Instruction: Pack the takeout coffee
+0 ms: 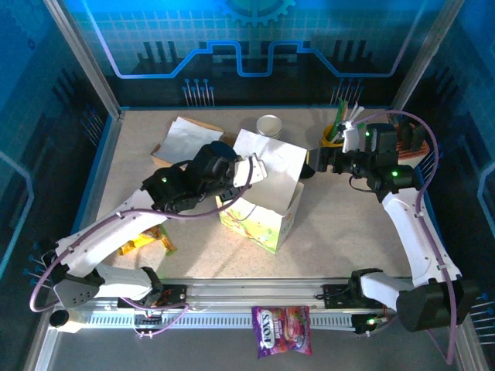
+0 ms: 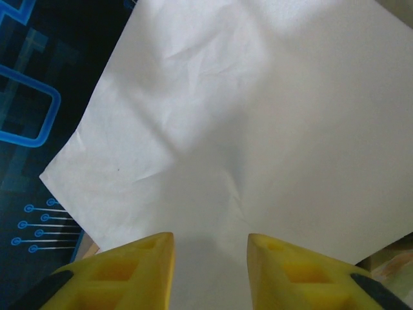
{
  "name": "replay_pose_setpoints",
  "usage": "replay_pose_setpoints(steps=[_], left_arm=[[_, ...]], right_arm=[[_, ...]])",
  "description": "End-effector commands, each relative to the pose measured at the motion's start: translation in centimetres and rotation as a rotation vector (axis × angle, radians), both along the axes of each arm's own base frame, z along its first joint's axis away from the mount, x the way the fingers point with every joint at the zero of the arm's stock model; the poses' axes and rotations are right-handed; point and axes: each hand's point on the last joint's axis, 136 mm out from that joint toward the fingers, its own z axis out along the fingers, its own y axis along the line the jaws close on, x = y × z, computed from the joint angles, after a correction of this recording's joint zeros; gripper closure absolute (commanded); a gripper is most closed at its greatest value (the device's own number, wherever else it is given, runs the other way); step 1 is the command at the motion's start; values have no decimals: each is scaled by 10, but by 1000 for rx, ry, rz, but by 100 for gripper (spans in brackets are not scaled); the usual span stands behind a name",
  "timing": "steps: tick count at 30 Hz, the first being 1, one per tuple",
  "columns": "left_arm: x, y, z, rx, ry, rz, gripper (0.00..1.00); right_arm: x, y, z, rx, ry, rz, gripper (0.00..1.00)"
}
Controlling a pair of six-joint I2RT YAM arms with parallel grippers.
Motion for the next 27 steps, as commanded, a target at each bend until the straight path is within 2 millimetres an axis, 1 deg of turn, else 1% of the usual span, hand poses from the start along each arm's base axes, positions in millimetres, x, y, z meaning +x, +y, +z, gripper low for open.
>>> replay_pose_setpoints(steps=[1, 3, 6, 8, 11, 15, 16, 18, 20, 21, 23, 27], left_arm=[[4, 6, 25, -202, 54, 83, 56], [10, 12, 33, -287, 83, 150, 50], [16, 21, 45, -418, 119, 226, 40], [18, 26, 51, -481, 129, 260, 35], [24, 37, 60, -546, 111, 318, 30], [31, 49, 58, -575, 125, 380, 29], [32, 50, 57, -576, 126, 387, 29], [32, 52, 54, -573, 129, 392, 29], [33, 55, 51, -572, 133, 401, 28], [34, 57, 50, -571, 134, 411, 28], [38, 63, 46, -573, 136, 444, 28], [47, 80, 44, -617, 120, 515, 28]], right_arm=[[-13, 14, 17, 49, -35, 61, 17], [-19, 18, 30, 58, -81, 71, 17], [-27, 20, 41, 65, -133, 77, 17], [-34, 28, 47, 82, -162, 116, 20], [-37, 41, 48, 91, -174, 167, 22], [-34, 62, 41, 104, -144, 236, 27], [-32, 65, 39, 99, -137, 240, 30], [-28, 73, 38, 91, -131, 256, 42], [-30, 79, 41, 91, -135, 279, 59], [-32, 81, 43, 92, -141, 286, 66], [-37, 83, 47, 90, -164, 300, 74], [-54, 88, 54, 82, -207, 346, 86]])
